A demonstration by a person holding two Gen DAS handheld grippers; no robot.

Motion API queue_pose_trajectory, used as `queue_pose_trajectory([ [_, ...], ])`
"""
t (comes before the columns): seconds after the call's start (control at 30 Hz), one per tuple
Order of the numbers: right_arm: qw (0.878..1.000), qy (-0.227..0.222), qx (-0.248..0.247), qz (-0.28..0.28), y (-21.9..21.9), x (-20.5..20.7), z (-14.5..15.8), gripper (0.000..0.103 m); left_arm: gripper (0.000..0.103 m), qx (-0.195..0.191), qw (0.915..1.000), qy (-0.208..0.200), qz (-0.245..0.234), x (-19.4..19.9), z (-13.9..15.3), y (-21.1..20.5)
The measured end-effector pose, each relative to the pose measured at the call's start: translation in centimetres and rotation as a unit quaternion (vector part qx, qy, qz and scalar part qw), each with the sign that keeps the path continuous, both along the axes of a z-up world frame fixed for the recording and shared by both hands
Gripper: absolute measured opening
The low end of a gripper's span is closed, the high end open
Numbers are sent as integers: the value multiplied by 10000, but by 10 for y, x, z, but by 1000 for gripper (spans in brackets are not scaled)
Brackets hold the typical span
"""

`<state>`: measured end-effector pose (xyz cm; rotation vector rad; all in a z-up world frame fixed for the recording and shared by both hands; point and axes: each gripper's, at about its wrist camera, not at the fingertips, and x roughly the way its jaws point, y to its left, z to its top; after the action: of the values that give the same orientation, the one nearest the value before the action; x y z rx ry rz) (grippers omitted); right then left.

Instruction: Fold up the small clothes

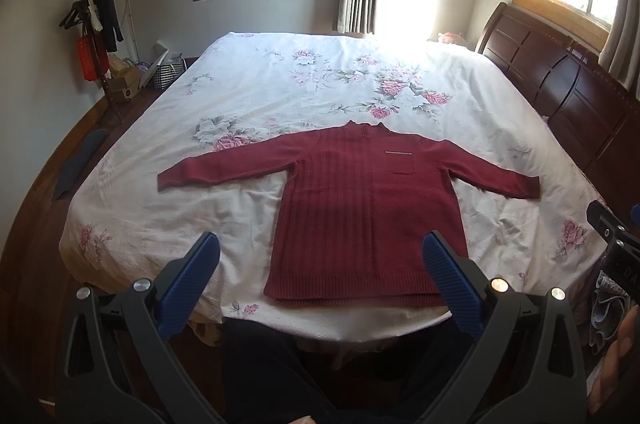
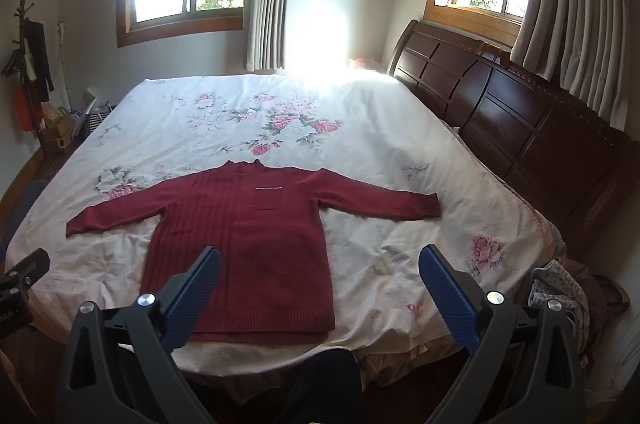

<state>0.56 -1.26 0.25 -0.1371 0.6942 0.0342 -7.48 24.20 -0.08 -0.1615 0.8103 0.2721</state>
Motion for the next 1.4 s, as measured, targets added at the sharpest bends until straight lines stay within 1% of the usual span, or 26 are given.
queue_pose_trajectory([
  [0.3, 10000, 30, -18, -6, -1, 4, -3, 99, 100, 16, 10000, 80, -15, 8, -5, 0],
  [0.4, 10000, 33, -35, -12, -1, 7, -4, 99, 100, -31, 9999, 109, -50, 13, -9, -1],
  [0.57, 9999, 36, -125, -38, -4, 24, -15, 99, 100, -335, 9988, 163, -322, 30, -25, 1],
  [0.63, 9999, 43, -99, 72, -6, 35, -24, 99, 100, -527, 9971, -4, -541, 40, -35, 4],
  [0.67, 9997, -28, -87, 211, -8, 41, -30, 99, 100, -553, 9966, -52, -613, 46, -39, 5],
  [0.73, 9989, -183, -156, 403, -10, 51, -45, 99, 100, -442, 9970, 34, -635, 61, -45, 5],
  [0.8, 9985, 16, -365, 409, -14, 68, -65, 99, 100, -163, 9982, 150, -559, 76, -48, 2],
  [0.83, 9982, 176, -403, 406, -17, 78, -76, 99, 100, -1, 9988, 220, -430, 84, -50, 1],
  [0.9, 9977, 466, -422, 261, -26, 96, -96, 99, 100, 133, 9992, 259, -262, 97, -50, 3],
  [0.93, 9971, 635, -355, 235, -33, 105, -104, 99, 100, 173, 9993, 240, -216, 102, -49, 3],
  [1.0, 9970, 732, 72, 240, -50, 117, -114, 99, 100, 387, 9990, 205, -115, 114, -47, 1],
  [1.03, 9969, 749, 139, 172, -57, 124, -119, 99, 100, 502, 9985, 195, -69, 119, -46, 2],
  [1.07, 9968, 786, 106, 93, -63, 132, -123, 99, 100, 592, 9981, 176, -39, 125, -46, 2],
  [1.13, 9962, 858, 120, 31, -77, 152, -133, 99, 100, 650, 9978, 127, -23, 136, -45, 3],
  [1.2, 9944, 982, 384, -96, -96, 176, -144, 99, 100, 636, 9979, 119, -41, 149, -48, 5],
  [1.27, 9886, 1164, 920, -237, -121, 201, -156, 99, 100, 641, 9978, 144, -50, 164, -52, 7],
  [1.3, 9836, 1267, 1237, -327, -135, 214, -164, 99, 100, 668, 9976, 162, -55, 170, -54, 7],
  [1.37, 9690, 1420, 1933, -597, -165, 238, -180, 98, 100, 726, 9971, 207, -50, 183, -60, 8],
  [1.4, 9585, 1433, 2351, -744, -181, 248, -189, 97, 100, 722, 9972, 211, -55, 187, -64, 10],
])
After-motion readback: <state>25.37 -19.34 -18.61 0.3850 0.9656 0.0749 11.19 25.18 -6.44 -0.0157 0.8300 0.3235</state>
